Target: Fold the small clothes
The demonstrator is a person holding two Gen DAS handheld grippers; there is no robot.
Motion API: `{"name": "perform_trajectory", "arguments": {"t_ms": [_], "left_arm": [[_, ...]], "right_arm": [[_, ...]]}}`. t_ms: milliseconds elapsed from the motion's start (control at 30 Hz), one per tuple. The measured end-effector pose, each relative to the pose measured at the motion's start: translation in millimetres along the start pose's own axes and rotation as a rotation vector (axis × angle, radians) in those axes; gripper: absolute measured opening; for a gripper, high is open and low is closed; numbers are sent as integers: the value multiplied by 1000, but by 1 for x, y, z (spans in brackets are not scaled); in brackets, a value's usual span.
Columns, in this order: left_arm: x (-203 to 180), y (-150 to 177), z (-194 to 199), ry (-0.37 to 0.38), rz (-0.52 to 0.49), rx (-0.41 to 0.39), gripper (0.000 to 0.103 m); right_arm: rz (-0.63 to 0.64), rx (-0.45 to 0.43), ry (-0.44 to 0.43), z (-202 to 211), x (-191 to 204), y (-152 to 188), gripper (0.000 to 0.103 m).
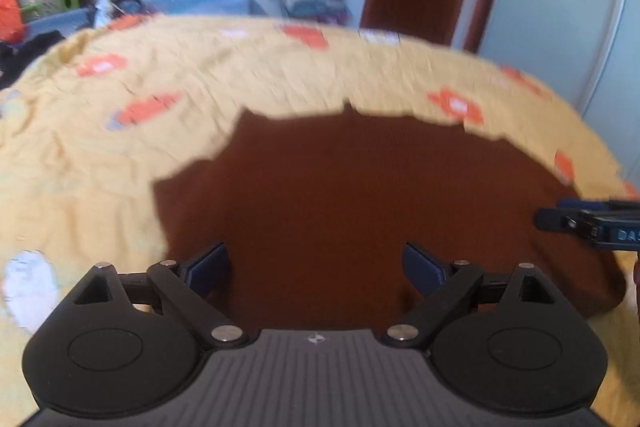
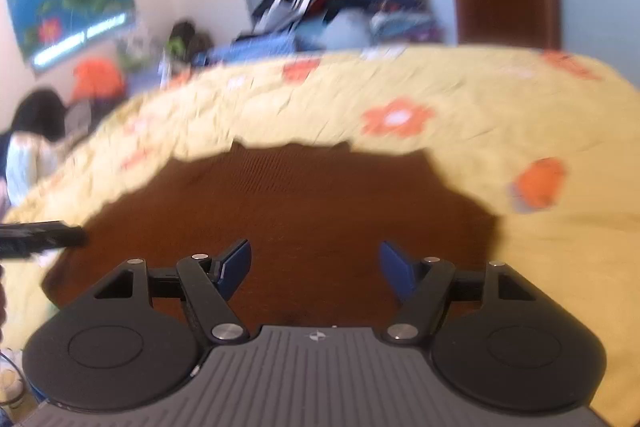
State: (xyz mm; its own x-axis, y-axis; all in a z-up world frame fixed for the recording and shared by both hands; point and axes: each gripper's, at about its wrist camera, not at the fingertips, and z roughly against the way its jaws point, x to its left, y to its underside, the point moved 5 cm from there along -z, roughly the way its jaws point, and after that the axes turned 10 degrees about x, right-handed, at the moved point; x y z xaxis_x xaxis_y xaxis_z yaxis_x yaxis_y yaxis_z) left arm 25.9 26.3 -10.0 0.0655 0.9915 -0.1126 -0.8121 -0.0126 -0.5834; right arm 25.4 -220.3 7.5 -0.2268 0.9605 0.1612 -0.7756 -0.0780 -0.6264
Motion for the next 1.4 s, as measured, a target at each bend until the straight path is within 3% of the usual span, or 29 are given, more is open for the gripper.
{"name": "perform_trajectory", "arguments": {"t_ms": [67, 133, 433, 533, 567, 700, 800, 867, 933, 967, 1067, 1200, 1400], "left_arm": [[-7, 10, -15, -65, -71, 1, 93], [-13, 20, -15, -98, -137, -44, 93], [-11, 23, -13, -92, -114, -62, 93], [-11, 24, -13, -92, -114, -67, 93], [-11, 24, -13, -91, -115, -66, 93], [-9, 24, -11, -86, -119, -66, 93], [-9, 25, -11, -88, -117, -74, 93], [-10, 26, -11, -91, -117, -76, 93], [-10, 26, -11, -89, -119, -76, 93], [-10, 26, -11, -88, -120, -76, 93], [-9, 27, -10, -88, -121, -77, 93], [-8, 29, 4, -92, -85, -70, 93], [14, 55, 42, -57, 56, -100, 93]], "right_arm": [[67, 58, 84, -21, 5, 9, 74], [143, 6, 112, -19, 7, 22, 75], [75, 26, 73, 7, 9, 18, 76], [132, 79, 110, -8, 9, 36, 90], [159, 34, 105, -8, 8, 41, 92], [96, 77, 105, 1, 9, 32, 91], [126, 37, 61, 11, 30, 22, 86], [155, 23, 54, 10, 41, 20, 94], [160, 72, 67, -6, 40, 25, 94], [156, 95, 75, -16, 36, 30, 102], [188, -14, 68, -14, 35, 45, 103], [181, -18, 74, -11, 37, 46, 103], [177, -26, 72, -14, 34, 47, 103]]}}
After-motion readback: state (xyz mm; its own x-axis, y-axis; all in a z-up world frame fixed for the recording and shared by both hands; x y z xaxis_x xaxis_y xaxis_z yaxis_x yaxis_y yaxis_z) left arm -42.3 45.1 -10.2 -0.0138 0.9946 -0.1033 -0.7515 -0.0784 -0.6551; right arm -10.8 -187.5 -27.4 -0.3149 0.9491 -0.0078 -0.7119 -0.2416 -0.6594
